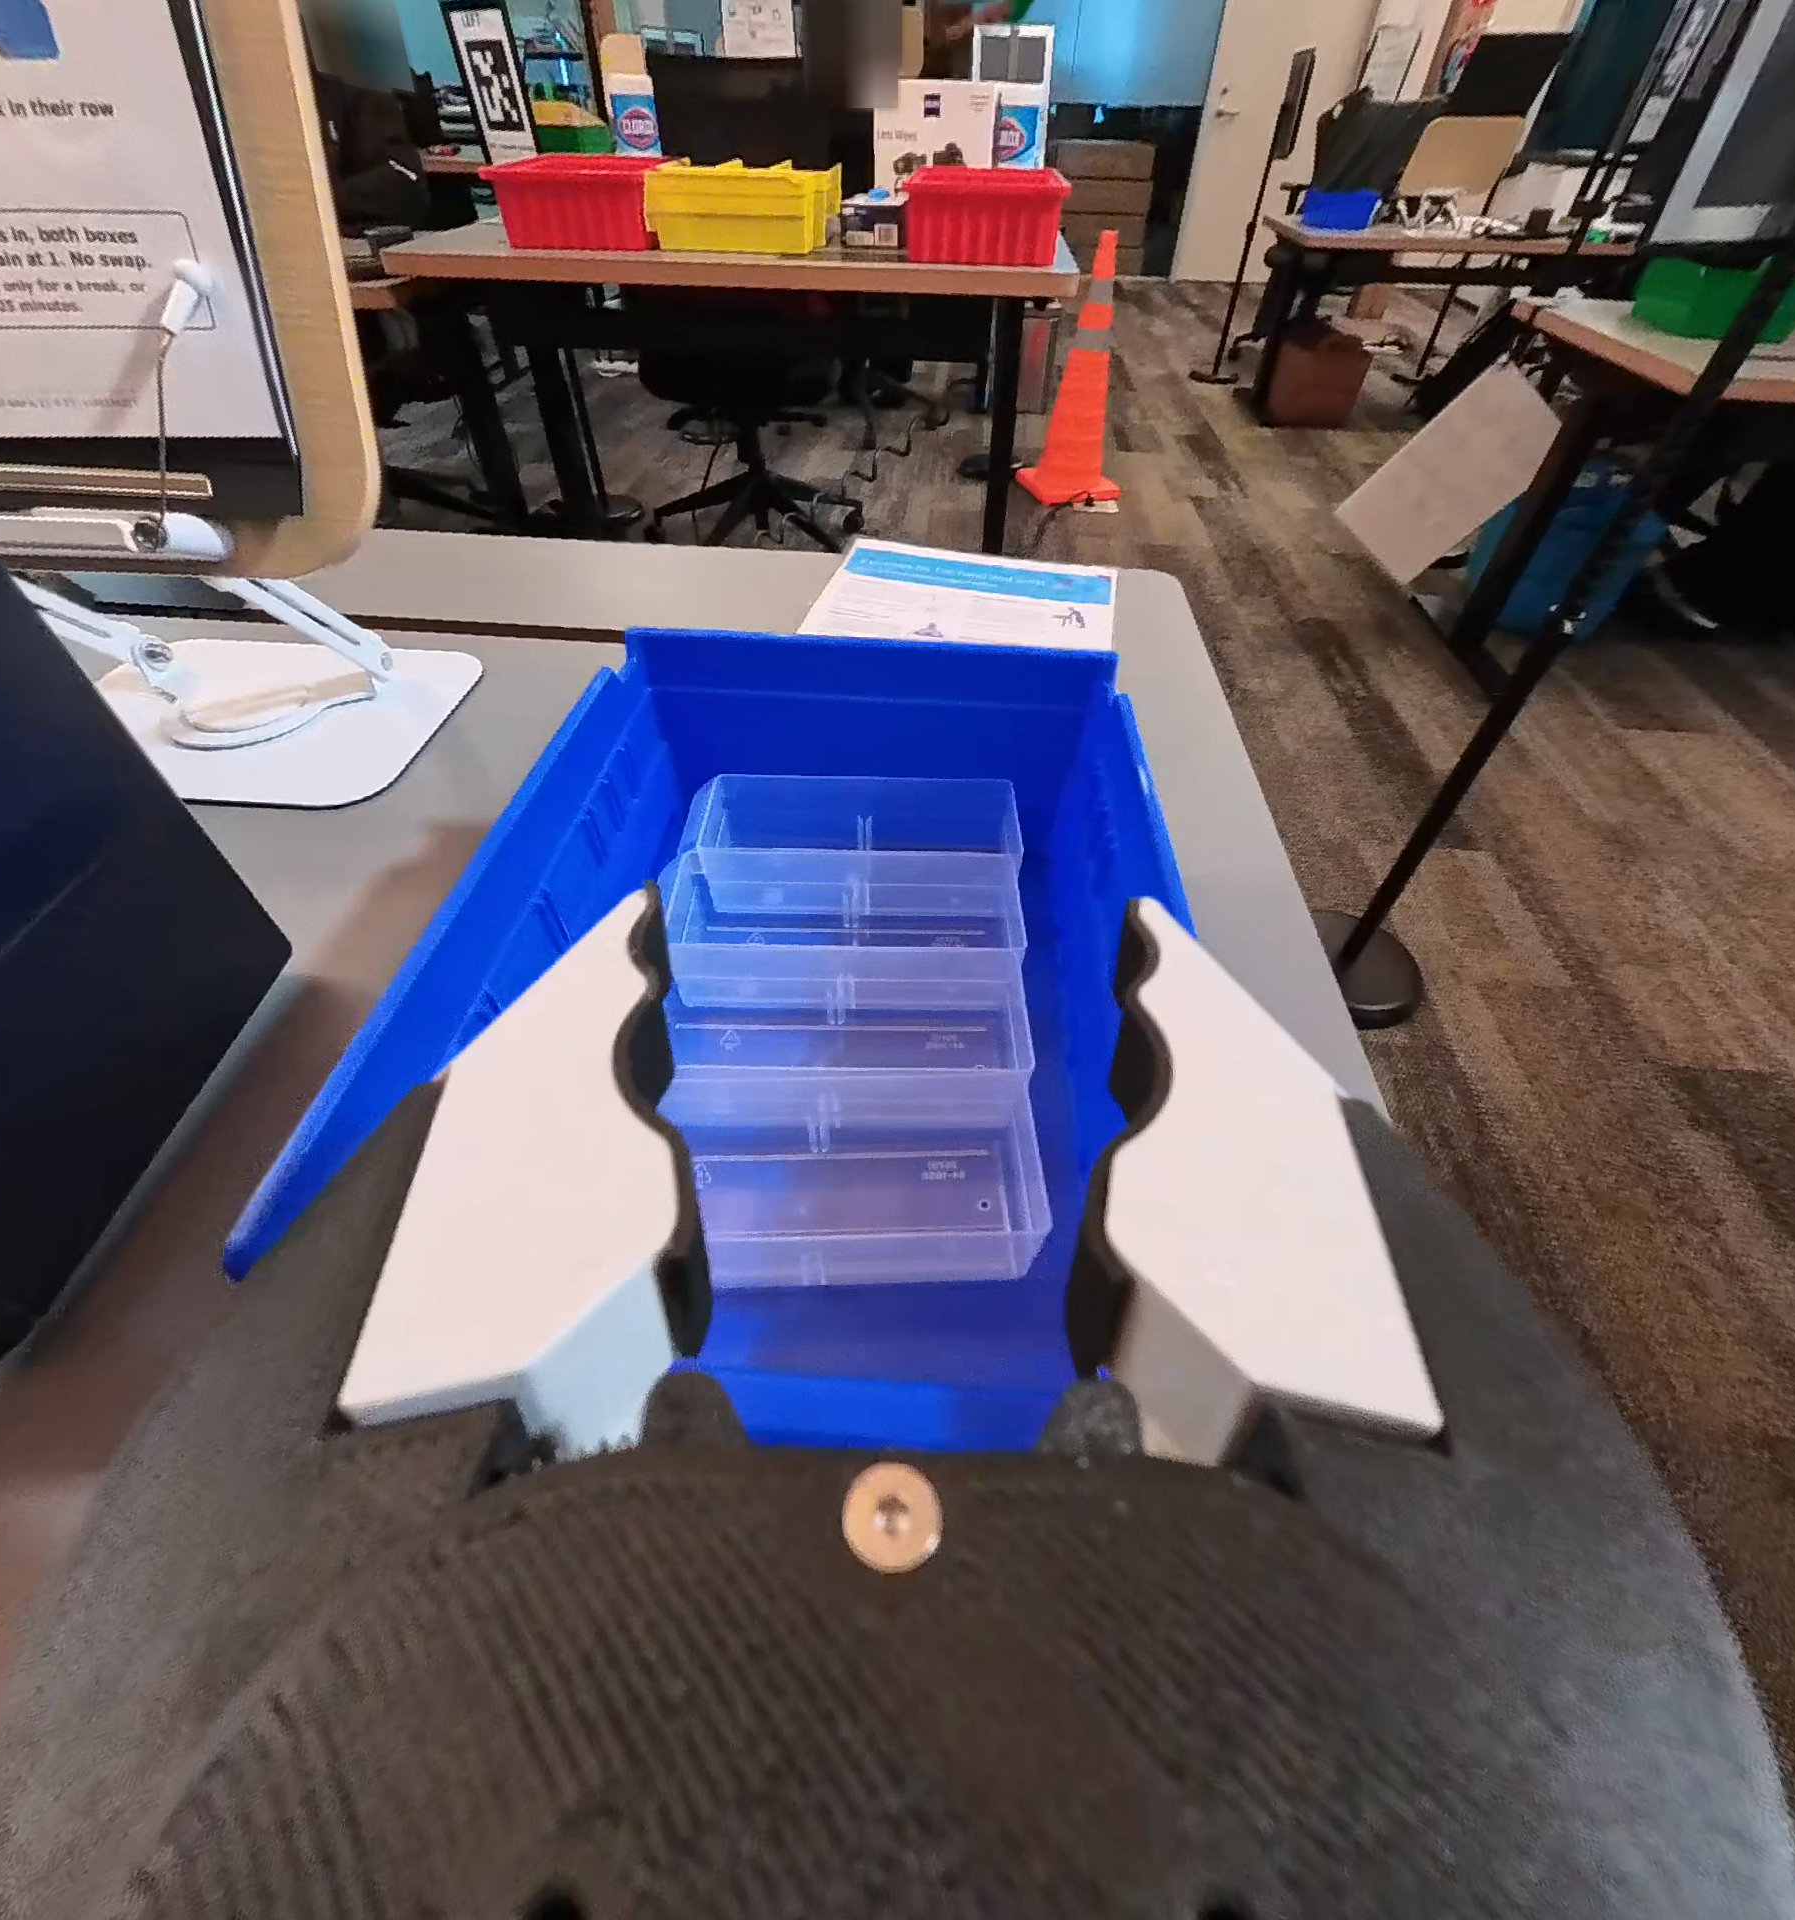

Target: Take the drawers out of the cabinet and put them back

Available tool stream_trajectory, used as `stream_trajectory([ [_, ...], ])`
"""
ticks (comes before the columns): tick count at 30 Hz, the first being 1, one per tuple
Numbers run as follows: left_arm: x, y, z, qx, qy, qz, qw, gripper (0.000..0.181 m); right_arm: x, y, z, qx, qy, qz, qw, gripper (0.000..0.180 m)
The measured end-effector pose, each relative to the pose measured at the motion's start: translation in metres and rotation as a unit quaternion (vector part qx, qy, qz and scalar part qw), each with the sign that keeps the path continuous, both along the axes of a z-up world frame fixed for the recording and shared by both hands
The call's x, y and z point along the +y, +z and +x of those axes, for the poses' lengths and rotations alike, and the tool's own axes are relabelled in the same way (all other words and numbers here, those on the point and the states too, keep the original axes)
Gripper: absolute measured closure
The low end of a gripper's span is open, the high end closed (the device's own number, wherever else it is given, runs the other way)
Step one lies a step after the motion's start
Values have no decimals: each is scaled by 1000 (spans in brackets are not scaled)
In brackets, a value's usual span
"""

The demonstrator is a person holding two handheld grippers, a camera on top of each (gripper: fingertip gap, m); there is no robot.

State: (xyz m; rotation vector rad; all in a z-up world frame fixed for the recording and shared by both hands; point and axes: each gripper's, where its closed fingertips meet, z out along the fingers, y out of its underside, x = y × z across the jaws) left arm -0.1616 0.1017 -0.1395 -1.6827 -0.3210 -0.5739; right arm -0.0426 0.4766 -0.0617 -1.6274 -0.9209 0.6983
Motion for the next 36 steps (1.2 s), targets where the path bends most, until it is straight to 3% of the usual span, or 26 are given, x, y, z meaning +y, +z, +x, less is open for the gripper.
stream_trajectory([
  [8, 0, 0, -2, 2, 16, -7, 1000, 126, -7, 11, -4, 46, 7, -18, 999, 103],
  [13, 1, -3, -7, 16, 29, -19, 999, 125, -3, 26, 6, 78, -10, 1, 997, 124],
  [16, 1, -3, 0, 28, 15, -18, 999, 126, -2, 24, 8, 51, -17, 22, 998, 136],
  [21, 2, -5, 9, 63, -7, -20, 998, 125, -5, 10, 4, 6, -9, 18, 1000, 173],
  [23, 3, -5, 11, 66, -10, -20, 998, 125, -5, 7, 4, -1, -8, 15, 1000, 177],
  [27, 2, -5, 9, 60, -8, -19, 998, 124, 2, 4, 10, -18, -25, 28, 999, 178],
  [36, 2, -8, 16, 56, -32, -21, 998, 134, 24, -2, 33, -18, -62, 10, 998, 141],
])
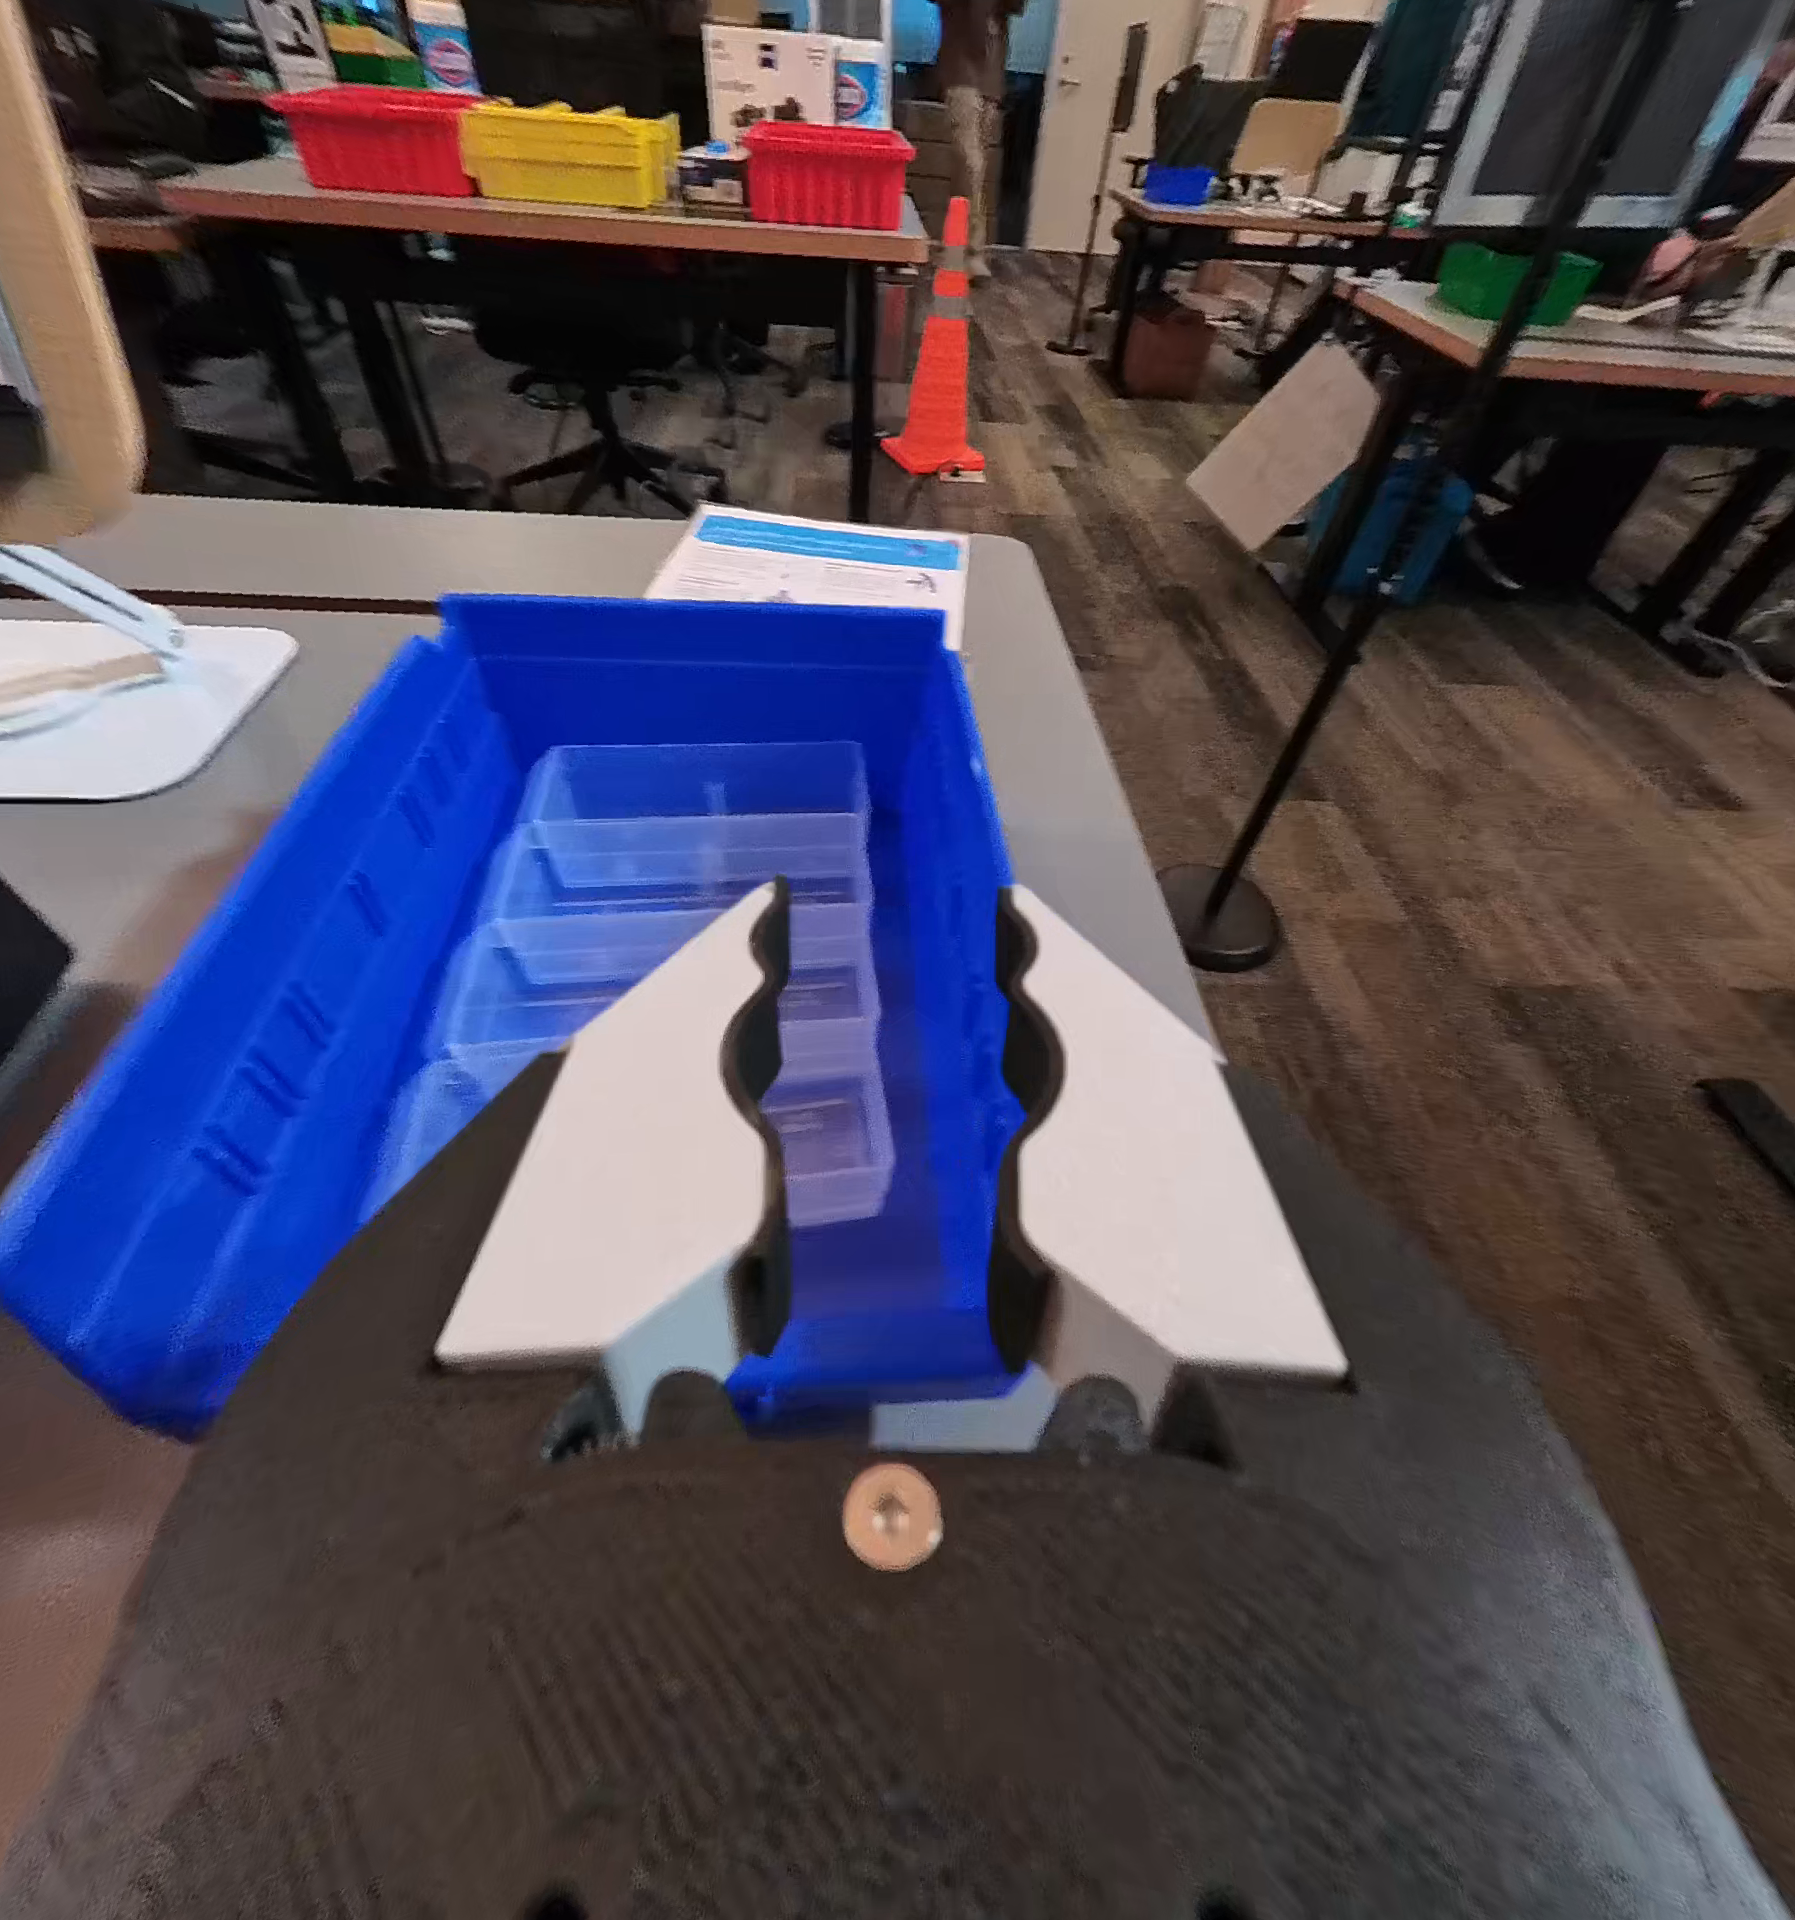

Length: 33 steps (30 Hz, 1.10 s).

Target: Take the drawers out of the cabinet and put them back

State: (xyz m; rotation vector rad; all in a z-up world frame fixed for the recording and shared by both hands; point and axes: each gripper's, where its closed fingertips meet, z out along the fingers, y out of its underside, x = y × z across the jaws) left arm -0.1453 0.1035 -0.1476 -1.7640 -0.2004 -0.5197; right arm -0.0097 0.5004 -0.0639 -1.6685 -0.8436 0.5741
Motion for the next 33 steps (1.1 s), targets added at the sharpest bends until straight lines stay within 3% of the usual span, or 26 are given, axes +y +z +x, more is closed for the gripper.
stream_trajectory([
  [4, 0, -2, 2, -2, -4, -2, 1000, 134, 22, -14, 19, -48, -59, 27, 997, 113],
  [13, 1, -4, 2, -2, -4, -6, 1000, 136, 35, -43, 26, -33, -75, -54, 995, 103],
  [25, 1, -4, 4, -5, -7, -7, 1000, 136, 44, -80, 22, -10, -56, -141, 988, 121],
  [29, 1, -5, 5, -5, -7, -8, 1000, 136, 49, -90, 23, -1, -75, -167, 983, 146],
  [33, 1, -5, 4, -4, -7, -8, 1000, 136, 36, -92, 15, -4, -32, -185, 982, 173],
])
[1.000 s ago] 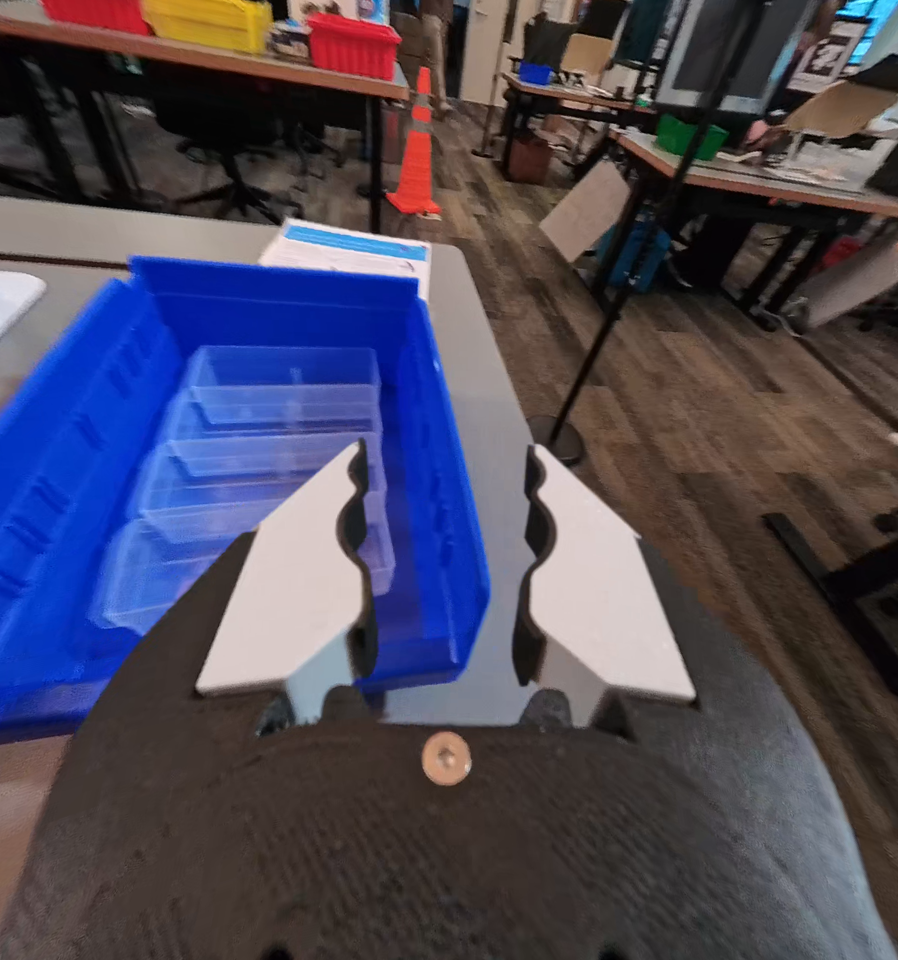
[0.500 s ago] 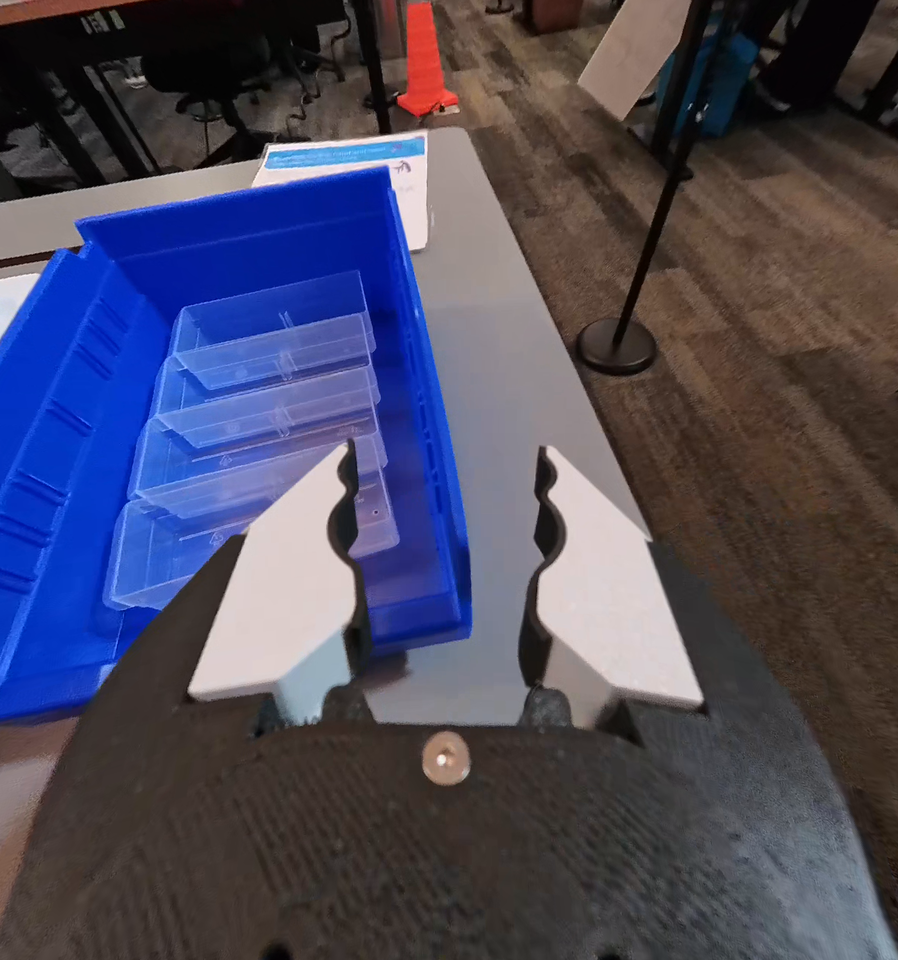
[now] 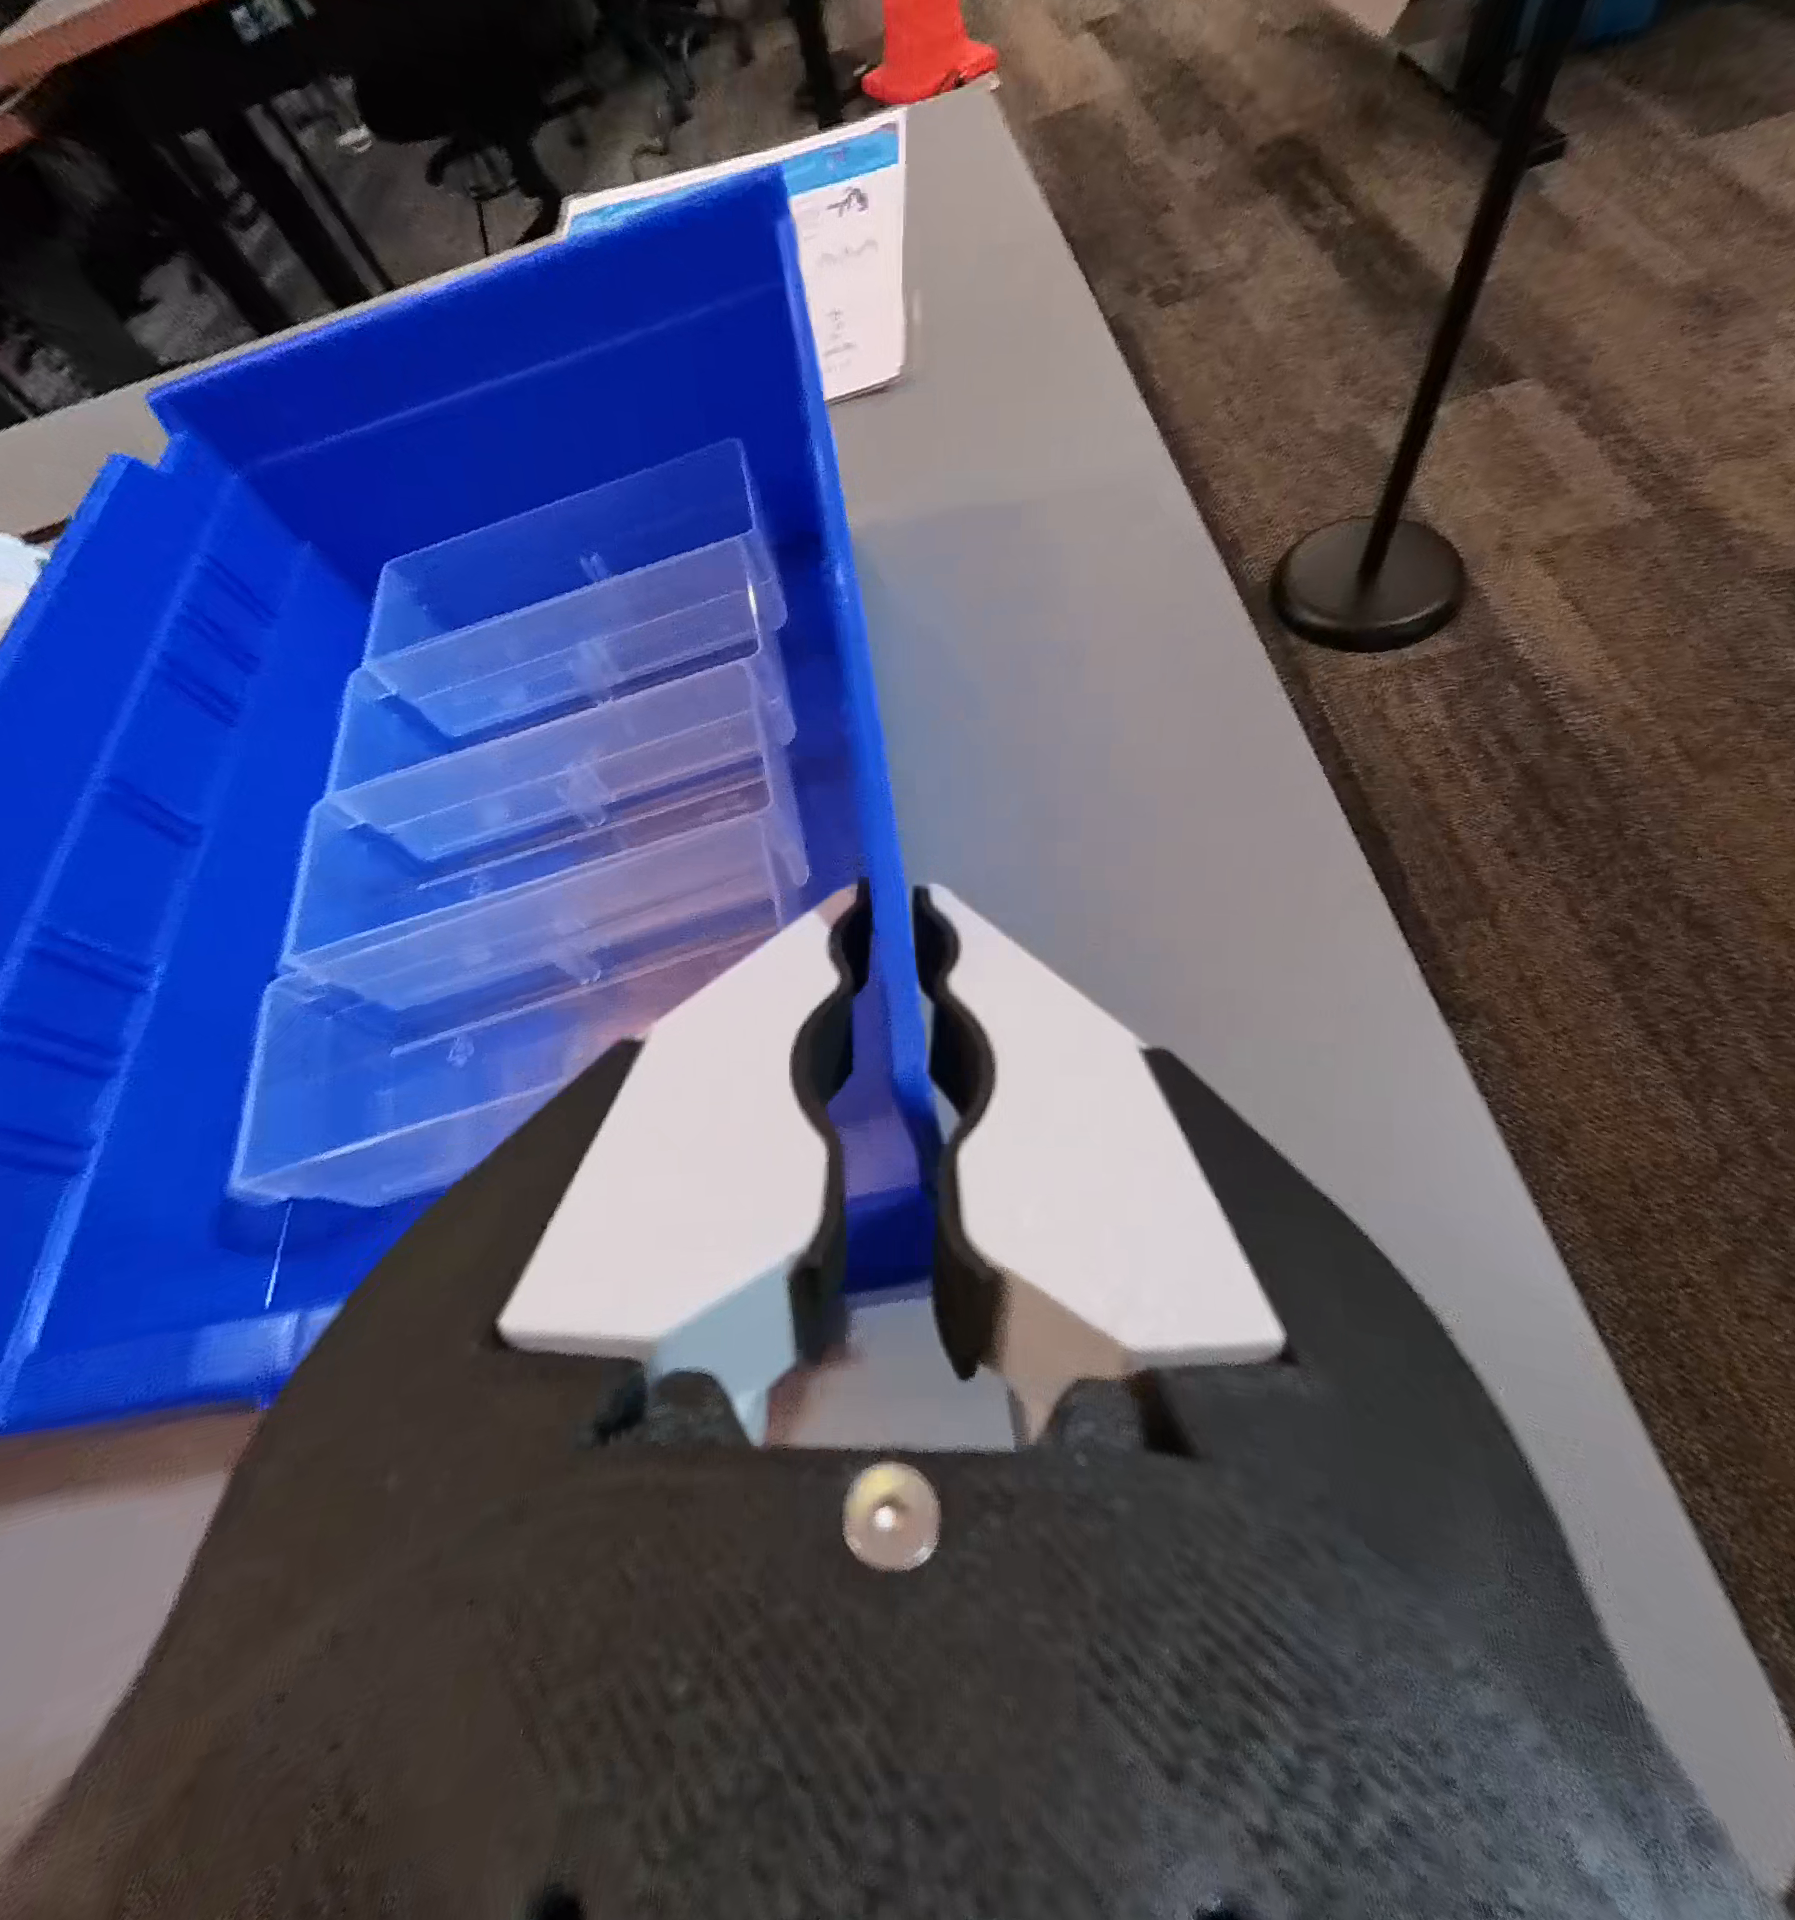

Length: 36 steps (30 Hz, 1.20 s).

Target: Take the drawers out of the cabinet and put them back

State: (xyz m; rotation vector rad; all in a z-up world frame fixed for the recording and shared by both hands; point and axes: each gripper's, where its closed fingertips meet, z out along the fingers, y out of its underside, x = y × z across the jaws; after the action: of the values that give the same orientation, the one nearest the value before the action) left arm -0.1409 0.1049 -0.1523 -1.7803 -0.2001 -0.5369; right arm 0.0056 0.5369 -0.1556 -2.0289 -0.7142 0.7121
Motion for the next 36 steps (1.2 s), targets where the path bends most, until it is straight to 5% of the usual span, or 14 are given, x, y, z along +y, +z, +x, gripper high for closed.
stream_trajectory([
  [13, -1, 1, -2, -2, 1, 1, 1000, 136, -34, -2, 22, -98, 120, -35, 987, 175],
  [19, 0, -1, -2, -6, -1, -2, 1000, 137, -39, 2, 23, -52, 140, -55, 987, 164],
  [24, 0, -1, 0, -5, -3, -2, 1000, 137, -28, 18, 13, 20, 115, -17, 993, 158],
  [30, 1, -1, 1, -9, -6, 0, 1000, 137, -19, 2, 1, -16, 81, 22, 996, 135],
  [36, 0, 0, 1, -11, -6, 1, 1000, 137, -11, -26, -3, -74, 56, 77, 993, 155],
])
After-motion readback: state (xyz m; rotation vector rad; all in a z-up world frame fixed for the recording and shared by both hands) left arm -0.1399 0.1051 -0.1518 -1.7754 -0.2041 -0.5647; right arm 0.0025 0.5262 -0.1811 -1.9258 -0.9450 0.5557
